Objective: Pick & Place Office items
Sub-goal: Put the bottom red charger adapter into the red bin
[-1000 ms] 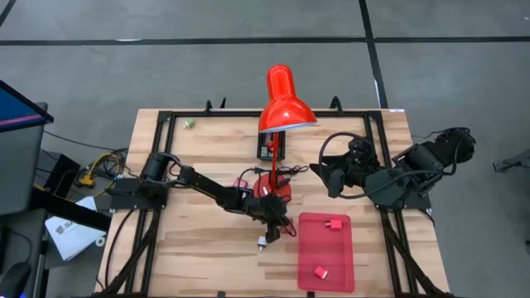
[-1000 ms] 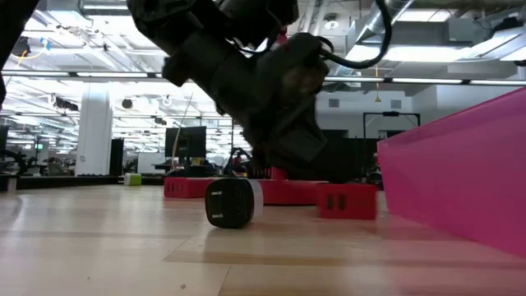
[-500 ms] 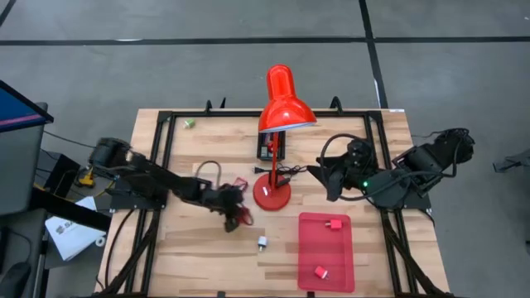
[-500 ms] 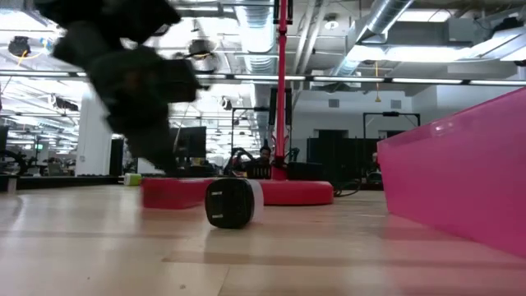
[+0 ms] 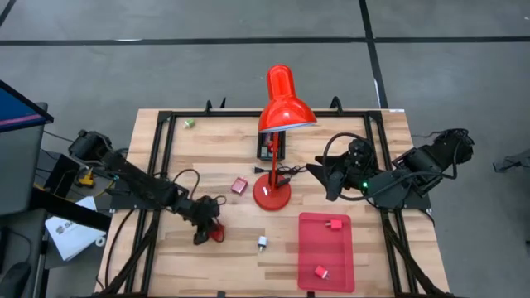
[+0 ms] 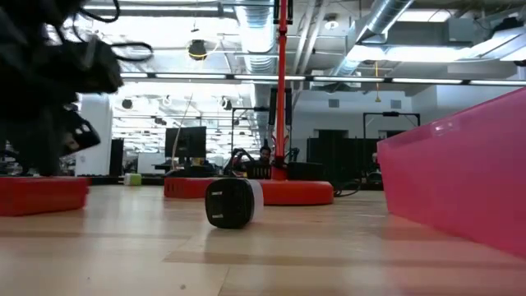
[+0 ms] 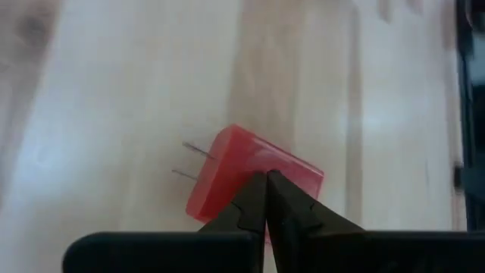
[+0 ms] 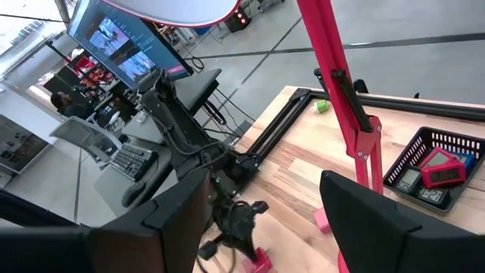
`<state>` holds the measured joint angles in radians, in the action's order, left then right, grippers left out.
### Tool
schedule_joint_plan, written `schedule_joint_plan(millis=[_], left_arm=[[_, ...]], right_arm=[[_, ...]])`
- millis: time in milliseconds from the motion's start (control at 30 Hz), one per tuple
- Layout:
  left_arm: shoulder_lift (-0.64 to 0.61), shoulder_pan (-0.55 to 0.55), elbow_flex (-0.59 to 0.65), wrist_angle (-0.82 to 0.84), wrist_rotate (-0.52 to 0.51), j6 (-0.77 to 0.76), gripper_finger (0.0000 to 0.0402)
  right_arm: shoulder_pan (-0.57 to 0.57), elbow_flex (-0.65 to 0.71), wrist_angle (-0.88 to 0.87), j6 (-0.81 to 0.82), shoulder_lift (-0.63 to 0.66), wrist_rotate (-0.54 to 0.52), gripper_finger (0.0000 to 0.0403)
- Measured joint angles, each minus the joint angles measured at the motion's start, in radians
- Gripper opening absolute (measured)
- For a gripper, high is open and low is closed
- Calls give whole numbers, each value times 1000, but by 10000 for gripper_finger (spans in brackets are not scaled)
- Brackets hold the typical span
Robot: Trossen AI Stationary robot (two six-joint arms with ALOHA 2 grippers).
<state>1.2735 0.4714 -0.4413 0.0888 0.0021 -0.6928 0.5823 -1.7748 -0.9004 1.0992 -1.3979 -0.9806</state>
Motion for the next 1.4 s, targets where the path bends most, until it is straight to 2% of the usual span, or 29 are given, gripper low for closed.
schedule_joint_plan(millis=[167,300,400,467,633,733,933,1167,1333,1400], left_arm=[[-106,29,-5,8,2,38,25],[-159,29,-4,11,-1,31,71],[-148,25,-5,48,-3,-2,112],[-118,24,-5,62,2,-71,145],[-58,24,-13,60,50,-361,233],[-51,26,-48,86,54,-437,268],[-51,25,-172,301,60,-493,282],[-44,25,-188,340,98,-778,282],[-14,28,-187,375,129,-886,282],[16,32,-187,317,139,-941,282]], right_arm=[[0,0,7,0,0,-1,245],[0,0,5,0,0,-1,245],[-2,0,5,-8,0,-1,245],[-3,0,4,-11,0,-1,245],[-10,0,4,-8,0,-2,245],[-10,0,5,-3,0,-8,245],[-8,0,2,-8,14,-1,245],[1,0,6,-26,43,-2,245],[8,-1,8,-39,51,-8,245],[12,0,11,-56,56,-8,245]])
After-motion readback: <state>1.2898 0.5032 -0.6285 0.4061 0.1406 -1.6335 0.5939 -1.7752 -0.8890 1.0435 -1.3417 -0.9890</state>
